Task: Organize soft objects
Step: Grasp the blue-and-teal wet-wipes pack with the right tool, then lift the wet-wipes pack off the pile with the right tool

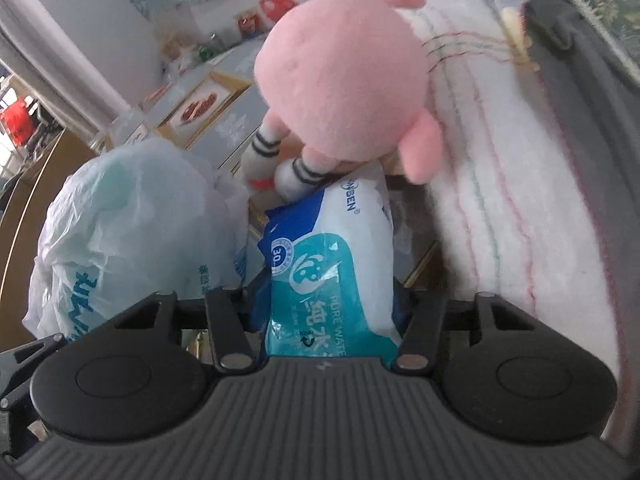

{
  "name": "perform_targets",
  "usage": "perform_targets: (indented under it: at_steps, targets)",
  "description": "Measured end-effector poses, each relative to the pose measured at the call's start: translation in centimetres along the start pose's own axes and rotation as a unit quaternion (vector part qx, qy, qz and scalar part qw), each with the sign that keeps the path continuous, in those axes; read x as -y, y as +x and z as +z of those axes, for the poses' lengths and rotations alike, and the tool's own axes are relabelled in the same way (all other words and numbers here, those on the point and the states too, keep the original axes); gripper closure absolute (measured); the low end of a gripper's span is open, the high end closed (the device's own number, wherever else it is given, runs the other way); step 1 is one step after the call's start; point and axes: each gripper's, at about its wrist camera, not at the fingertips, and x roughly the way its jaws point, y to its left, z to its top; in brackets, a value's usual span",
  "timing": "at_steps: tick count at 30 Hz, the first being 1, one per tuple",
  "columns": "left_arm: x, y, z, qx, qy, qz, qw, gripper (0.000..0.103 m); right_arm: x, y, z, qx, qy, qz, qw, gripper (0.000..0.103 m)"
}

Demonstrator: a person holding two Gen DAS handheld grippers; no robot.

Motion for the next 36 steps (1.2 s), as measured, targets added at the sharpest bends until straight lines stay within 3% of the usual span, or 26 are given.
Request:
perform_targets:
  at_steps: [3,10,14,17,22,27,32,36]
  targets:
    - [0.1,-0.4,0.0,0.003,0.002,0.0,1.0,0.043,0.3,-1.0,-0.1,0.025,-0.002,-0.016,1.0,0.053]
    - [0.9,-2.3,-0.2,0.012,0.007,0.002,0.9999,0.036,1.3,-7.2,-0.8,0.101,0.012,-0.004,0.995,0.053]
    - [1.3,-5.1,-0.6,0.023,0.003,-0.017,0.9996,0.026,1.3,-11.5,-2.1,0.149,0.035,0.054,0.987,0.053]
    - [1.4,-7.9,-1.3,0.029,0.004,-0.035,0.999,0.019,0.9,-13.7,-3.9,0.16,0.053,0.106,0.98,0.052]
    - [1.5,-12.6,-4.1,0.027,0.02,-0.044,0.9985,0.015,-0.5,-14.5,-7.6,0.132,0.086,0.203,0.966,0.052]
    - [-0.1,-15.9,-8.2,0.008,-0.003,-0.015,0.9999,0.015,-3.7,-12.2,-11.8,0.077,0.096,0.269,0.955,0.052]
    - [-2.3,-16.9,-11.4,-0.003,-0.046,0.009,0.9989,0.015,-6.9,-7.9,-15.0,0.002,0.107,0.289,0.951,0.052]
    - [-3.7,-16.3,-12.8,-0.007,-0.08,0.013,0.9967,0.015,-9.2,-4.9,-17.1,-0.036,0.111,0.27,0.956,0.052]
